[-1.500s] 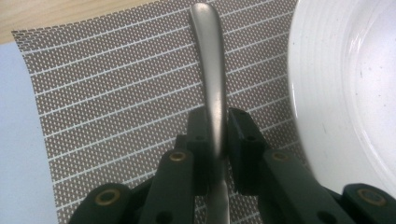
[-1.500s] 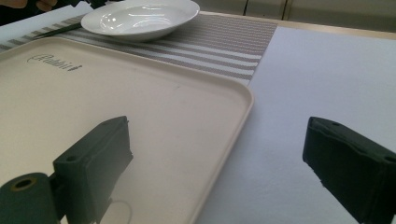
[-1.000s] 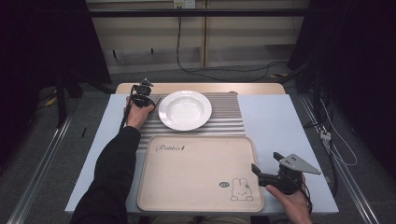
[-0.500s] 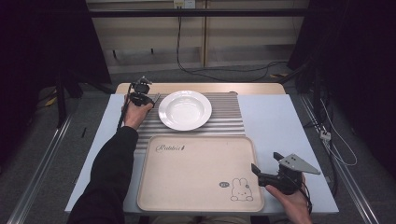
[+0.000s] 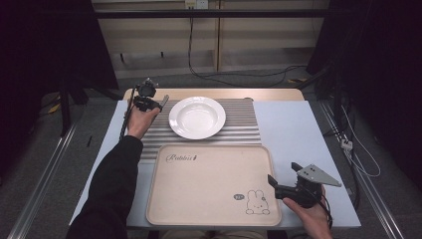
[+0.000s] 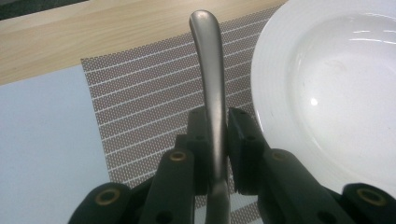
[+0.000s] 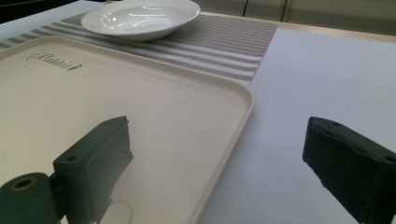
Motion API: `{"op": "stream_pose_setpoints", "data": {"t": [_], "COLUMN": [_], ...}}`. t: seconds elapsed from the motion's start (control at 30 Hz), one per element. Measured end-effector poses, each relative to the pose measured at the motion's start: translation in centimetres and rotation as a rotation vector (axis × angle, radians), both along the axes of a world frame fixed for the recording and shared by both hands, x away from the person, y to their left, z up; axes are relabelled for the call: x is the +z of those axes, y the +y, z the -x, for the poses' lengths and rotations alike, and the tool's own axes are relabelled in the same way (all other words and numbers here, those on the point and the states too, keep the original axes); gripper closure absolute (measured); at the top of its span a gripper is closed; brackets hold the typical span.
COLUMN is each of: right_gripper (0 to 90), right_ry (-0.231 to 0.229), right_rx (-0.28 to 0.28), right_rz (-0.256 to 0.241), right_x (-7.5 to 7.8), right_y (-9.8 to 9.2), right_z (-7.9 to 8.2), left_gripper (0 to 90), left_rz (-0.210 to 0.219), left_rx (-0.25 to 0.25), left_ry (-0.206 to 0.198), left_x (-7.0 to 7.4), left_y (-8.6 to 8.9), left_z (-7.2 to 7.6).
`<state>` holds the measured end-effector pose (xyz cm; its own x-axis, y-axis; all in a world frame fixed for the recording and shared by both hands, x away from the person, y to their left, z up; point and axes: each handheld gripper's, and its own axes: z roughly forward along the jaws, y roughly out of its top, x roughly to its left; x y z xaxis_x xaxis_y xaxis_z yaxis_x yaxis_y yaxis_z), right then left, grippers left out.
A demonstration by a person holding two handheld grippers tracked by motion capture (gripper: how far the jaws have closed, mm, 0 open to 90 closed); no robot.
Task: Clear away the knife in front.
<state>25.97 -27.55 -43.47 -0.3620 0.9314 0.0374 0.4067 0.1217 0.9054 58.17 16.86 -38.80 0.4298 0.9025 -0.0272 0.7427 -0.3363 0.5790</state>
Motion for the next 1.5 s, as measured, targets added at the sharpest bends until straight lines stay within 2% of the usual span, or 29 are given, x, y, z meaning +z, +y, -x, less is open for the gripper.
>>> {"op": "stream_pose_setpoints", "data": {"t": [0.03, 0.2, 0.57, 0.83, 0.93, 1.0, 1.3, 1.43, 1.5], "right_gripper": [7.7, 7.7, 7.6, 7.7, 7.7, 7.7, 7.6, 7.7, 7.6], "right_ry": [0.001, -0.001, -0.002, -0.002, -0.003, -0.004, -0.003, -0.006, -0.003], "right_rx": [0.000, -0.001, -0.005, -0.004, -0.007, -0.007, -0.006, 0.001, 0.000], "right_rz": [0.001, 0.001, 0.006, 0.005, 0.004, 0.004, 0.005, 0.007, 0.004], "right_x": [0.0, 0.0, 0.0, 0.0, 0.1, 0.1, 0.1, 0.1, 0.1], "right_y": [0.0, 0.0, 0.0, 0.1, 0.0, 0.0, 0.1, 0.1, 0.1], "right_z": [0.0, 0.0, 0.1, 0.0, 0.1, 0.1, 0.1, 0.1, 0.1], "left_gripper": [79.7, 79.7, 79.7, 79.7, 79.7, 79.7, 79.7, 79.7, 79.7], "left_rz": [0.010, -0.004, 0.029, 0.047, 0.079, 0.064, 0.072, 0.079, 0.078], "left_rx": [0.001, -0.007, -0.039, -0.065, -0.064, -0.070, -0.093, -0.091, -0.105], "left_ry": [0.003, -0.013, -0.043, -0.080, -0.084, -0.083, -0.088, -0.079, -0.075], "left_x": [0.1, 0.3, 1.3, 2.4, 2.9, 3.1, 3.1, 3.1, 3.1], "left_y": [0.0, 0.1, -0.2, -0.5, -0.5, -0.6, -0.7, -0.9, -0.9], "left_z": [0.1, 0.9, 3.1, 4.8, 5.6, 6.1, 8.1, 9.0, 9.6]}}
